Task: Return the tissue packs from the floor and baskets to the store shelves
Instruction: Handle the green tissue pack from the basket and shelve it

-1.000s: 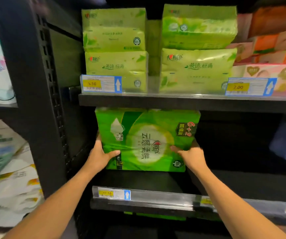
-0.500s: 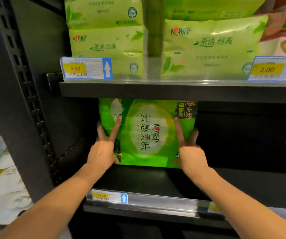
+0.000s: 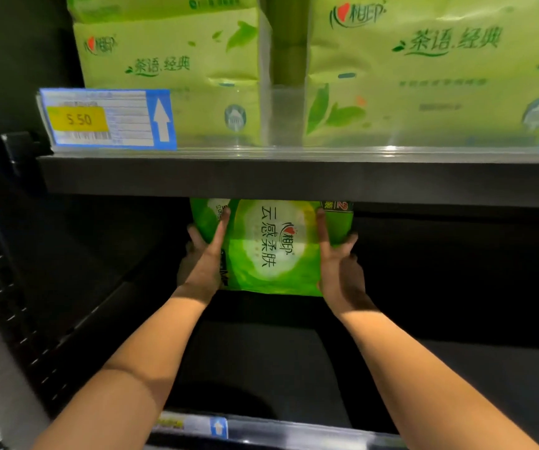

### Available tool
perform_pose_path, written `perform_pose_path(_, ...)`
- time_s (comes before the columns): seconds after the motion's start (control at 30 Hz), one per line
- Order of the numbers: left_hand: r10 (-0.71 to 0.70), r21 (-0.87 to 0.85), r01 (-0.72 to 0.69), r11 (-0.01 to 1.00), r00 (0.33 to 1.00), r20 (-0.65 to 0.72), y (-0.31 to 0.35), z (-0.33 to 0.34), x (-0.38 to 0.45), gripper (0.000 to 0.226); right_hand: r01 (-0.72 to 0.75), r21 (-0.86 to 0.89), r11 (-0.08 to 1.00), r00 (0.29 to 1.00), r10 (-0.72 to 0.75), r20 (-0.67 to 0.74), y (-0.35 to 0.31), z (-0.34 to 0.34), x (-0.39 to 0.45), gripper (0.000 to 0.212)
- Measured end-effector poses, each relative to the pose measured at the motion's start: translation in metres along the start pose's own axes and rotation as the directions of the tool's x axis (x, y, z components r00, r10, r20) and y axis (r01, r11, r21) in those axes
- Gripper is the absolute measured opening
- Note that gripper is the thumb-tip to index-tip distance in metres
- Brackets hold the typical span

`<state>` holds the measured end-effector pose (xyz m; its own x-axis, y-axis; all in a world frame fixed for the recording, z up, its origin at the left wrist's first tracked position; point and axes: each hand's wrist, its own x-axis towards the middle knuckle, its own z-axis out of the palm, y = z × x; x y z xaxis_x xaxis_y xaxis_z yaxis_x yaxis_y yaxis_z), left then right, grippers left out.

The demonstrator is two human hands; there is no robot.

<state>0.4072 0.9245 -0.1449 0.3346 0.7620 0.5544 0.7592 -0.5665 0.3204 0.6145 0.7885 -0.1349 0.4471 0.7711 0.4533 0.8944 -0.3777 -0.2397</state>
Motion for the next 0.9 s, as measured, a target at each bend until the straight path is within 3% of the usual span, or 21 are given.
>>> perform_pose_path(0.1,-0.096,-0.052,0.096,0.994,0.995,0.006,0.000,0.009,0.017,0.126,-0.025,0.019,0.999,1.000,0.025,0.016,0.003,0.010,0.015,0.097)
perform_pose_path(0.17,-0.142,-0.046,0.143,0.989,0.989,0.029,-0.003,0.014,0.029,0.111,-0.018,0.040,0.999,1.000,0.018,-0.007,0.004,0.014,0.019,0.106)
perform_pose_path(0.23,-0.057,0.087,0.046,0.995,0.989,0.136,-0.008,0.020,0.037,0.119,-0.016,0.052,0.999,1.000,0.016,0.001,0.006,0.016,0.018,0.114)
perform_pose_path(0.3,0.025,0.171,-0.062,0.983,0.978,0.209,-0.008,0.013,0.036,0.111,-0.009,0.056,0.998,0.999,0.007,0.036,0.007,0.012,0.019,0.119)
perform_pose_path(0.4,-0.059,0.143,0.014,0.990,0.949,0.310,0.001,-0.010,0.026,0.152,-0.033,0.014,0.999,0.982,0.030,0.185,0.008,-0.006,0.020,0.142)
perform_pose_path(0.47,-0.126,0.144,0.072,0.987,0.902,0.413,0.013,-0.038,0.012,0.162,-0.047,0.033,0.998,0.965,0.037,0.261,0.005,-0.025,0.010,0.148)
perform_pose_path(0.5,-0.117,0.143,0.060,0.988,0.892,0.436,0.021,-0.049,0.004,0.155,-0.053,0.049,0.997,0.961,0.037,0.275,0.003,-0.037,0.003,0.142)
perform_pose_path(0.6,-0.081,0.229,-0.013,0.973,0.915,0.395,0.045,-0.081,-0.027,0.096,-0.093,0.043,0.995,0.966,0.080,0.248,-0.001,-0.072,-0.025,0.100)
perform_pose_path(0.7,0.050,0.233,-0.132,0.964,0.944,0.325,0.060,-0.108,-0.069,0.067,-0.034,-0.060,0.998,0.996,0.039,0.084,0.002,-0.105,-0.074,0.073)
perform_pose_path(0.8,0.240,0.211,-0.295,0.932,0.938,0.249,0.076,-0.129,-0.106,0.054,0.015,-0.168,0.986,0.999,-0.023,-0.045,0.011,-0.137,-0.142,0.065)
perform_pose_path(0.9,0.439,0.115,-0.465,0.878,0.876,0.199,0.103,-0.143,-0.138,0.054,0.008,-0.189,0.982,0.993,-0.030,-0.117,0.026,-0.163,-0.209,0.063)
